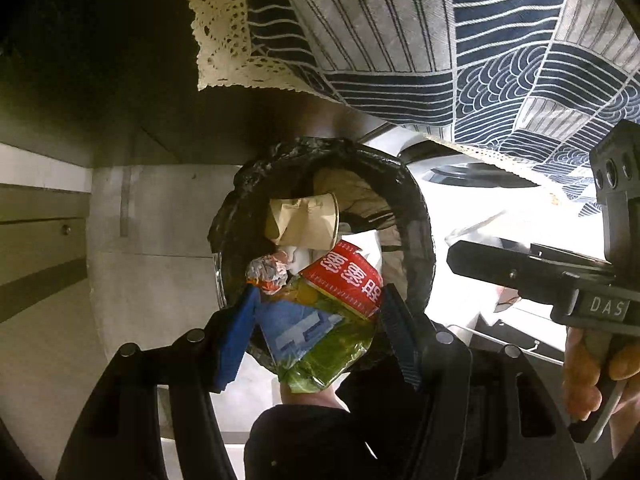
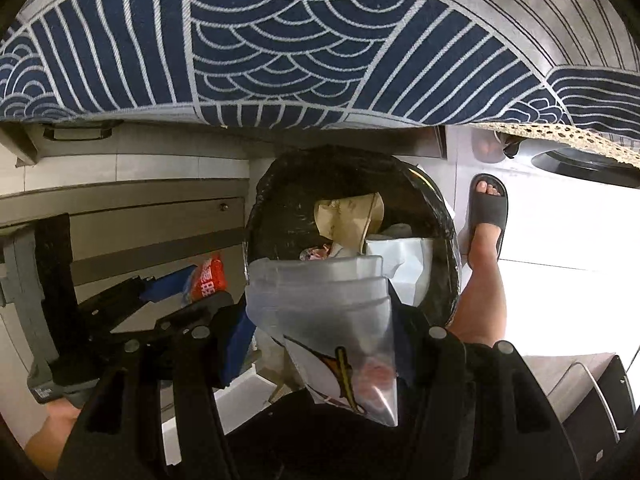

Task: Collect trash
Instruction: 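Open the left tool while the right tool opens, dropping both bags into the bin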

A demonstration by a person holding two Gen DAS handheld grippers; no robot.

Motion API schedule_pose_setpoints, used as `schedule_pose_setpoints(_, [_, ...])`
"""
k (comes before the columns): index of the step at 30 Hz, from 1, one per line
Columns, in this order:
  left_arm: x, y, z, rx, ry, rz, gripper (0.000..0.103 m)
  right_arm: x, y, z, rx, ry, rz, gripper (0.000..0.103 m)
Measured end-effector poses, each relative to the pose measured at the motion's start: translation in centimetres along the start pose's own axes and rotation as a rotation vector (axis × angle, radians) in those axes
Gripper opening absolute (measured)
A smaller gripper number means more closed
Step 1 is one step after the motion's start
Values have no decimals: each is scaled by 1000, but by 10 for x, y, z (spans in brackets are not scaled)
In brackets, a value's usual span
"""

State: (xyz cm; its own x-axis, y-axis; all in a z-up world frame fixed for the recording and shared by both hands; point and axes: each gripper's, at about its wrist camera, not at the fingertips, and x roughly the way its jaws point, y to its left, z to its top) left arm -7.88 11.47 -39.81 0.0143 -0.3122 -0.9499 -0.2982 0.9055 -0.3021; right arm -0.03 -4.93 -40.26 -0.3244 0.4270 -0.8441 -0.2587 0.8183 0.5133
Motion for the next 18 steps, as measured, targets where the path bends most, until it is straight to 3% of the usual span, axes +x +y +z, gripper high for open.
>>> schedule_pose_setpoints(2, [1,1,1,-14,12,-1,67,-3,-2,2,19,-9,16,75])
schedule_pose_setpoints(4, [3,0,2,-13,18,17,78,-6,-3,4,34,-11,17,76])
schedule_pose_setpoints(18, [-18,-3,3,-9,-16,9,78,-30,0,1,23,-58,11,76])
